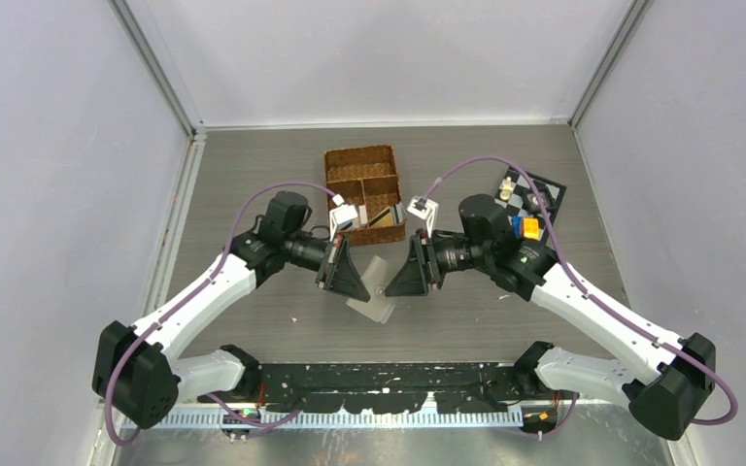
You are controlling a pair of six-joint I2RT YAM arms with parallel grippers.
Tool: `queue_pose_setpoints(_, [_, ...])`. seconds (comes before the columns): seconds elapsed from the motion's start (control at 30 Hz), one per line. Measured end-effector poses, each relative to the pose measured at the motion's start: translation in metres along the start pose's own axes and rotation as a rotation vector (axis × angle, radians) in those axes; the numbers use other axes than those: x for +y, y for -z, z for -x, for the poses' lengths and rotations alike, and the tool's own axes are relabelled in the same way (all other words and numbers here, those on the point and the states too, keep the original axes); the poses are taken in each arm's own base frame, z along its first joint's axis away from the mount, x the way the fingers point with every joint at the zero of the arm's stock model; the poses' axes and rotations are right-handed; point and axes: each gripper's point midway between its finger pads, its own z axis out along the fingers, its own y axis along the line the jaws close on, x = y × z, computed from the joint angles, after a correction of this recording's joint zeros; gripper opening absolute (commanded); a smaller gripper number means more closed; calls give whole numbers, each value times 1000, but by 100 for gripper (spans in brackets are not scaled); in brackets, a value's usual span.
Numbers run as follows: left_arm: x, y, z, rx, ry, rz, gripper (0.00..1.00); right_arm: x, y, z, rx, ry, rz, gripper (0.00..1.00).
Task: Put the credit cards into the card holder
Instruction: Open the card holder at the center of the board.
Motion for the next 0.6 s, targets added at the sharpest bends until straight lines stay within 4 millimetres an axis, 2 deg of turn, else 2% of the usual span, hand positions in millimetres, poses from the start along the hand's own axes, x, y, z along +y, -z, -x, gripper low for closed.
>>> queue_pose_setpoints(0.23, [1,-1,-2,4,13,0,0,-3,-3,-14,28,-23,41,48])
queue_pose_setpoints(0.6, [0,-1,-4,17,28,-19,0,1,-4,-16,29,-33,103,48])
